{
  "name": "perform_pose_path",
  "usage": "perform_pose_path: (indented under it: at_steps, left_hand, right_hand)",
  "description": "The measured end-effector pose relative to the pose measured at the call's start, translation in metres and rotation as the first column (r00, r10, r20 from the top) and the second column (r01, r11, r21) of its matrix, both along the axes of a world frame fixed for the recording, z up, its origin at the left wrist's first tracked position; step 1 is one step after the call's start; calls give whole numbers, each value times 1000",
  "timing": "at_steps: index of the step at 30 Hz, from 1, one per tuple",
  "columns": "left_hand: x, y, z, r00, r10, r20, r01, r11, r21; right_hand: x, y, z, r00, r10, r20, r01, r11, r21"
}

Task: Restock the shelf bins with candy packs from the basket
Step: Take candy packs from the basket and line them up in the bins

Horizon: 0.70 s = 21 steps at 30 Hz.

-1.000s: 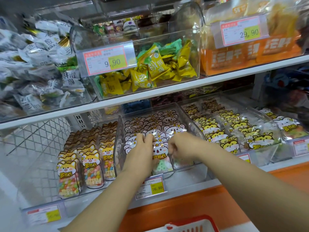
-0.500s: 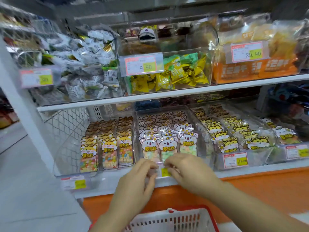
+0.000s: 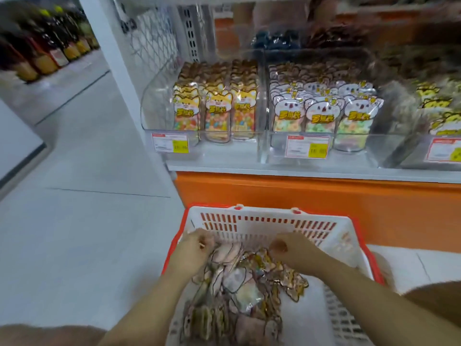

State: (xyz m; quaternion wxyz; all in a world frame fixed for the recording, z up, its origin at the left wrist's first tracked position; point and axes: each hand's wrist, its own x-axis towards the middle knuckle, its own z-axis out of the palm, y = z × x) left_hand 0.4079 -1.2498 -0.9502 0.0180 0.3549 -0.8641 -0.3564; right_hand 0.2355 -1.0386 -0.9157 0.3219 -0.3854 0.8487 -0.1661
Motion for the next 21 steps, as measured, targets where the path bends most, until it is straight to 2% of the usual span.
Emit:
perform_pose_path:
  at_steps: [3, 6, 8, 10, 11, 14, 16, 19, 21]
  left_hand:
    - [9, 1, -43, 960, -136, 244, 112, 988, 111]
    - [17, 19, -71, 855, -343, 388, 278, 936, 217]
    - [20, 34, -86, 791, -406, 457, 328, 913, 242]
    - [22, 46, -93, 777, -406, 481, 327, 913, 243]
    - [22, 49, -96, 778, -403, 482, 324, 915, 242]
    - [18, 49, -93, 758, -440, 481, 354, 897, 264]
    - [16, 47, -90, 752, -464, 469, 374, 885, 276]
    - [18, 45, -84, 790, -431, 435, 316, 895, 314]
    - [17, 45, -79, 827, -389, 406, 270, 908, 319]
  right_hand:
    - [11, -8, -36, 981, -60, 185, 44, 995, 94]
    - [28, -9, -76, 922, -166, 350, 83, 968, 239]
    - [40, -9, -96, 848, -276, 452, 155, 946, 286]
    - [50, -11, -112, 755, -394, 524, 271, 915, 299]
    - [53, -11, -121, 736, -426, 526, 309, 903, 300]
    - [61, -14, -135, 707, -508, 492, 377, 859, 346]
    - [64, -17, -135, 721, -500, 480, 362, 862, 354]
    - [63, -18, -136, 737, -465, 490, 329, 880, 342]
    - [56, -14, -134, 717, -493, 493, 372, 869, 327]
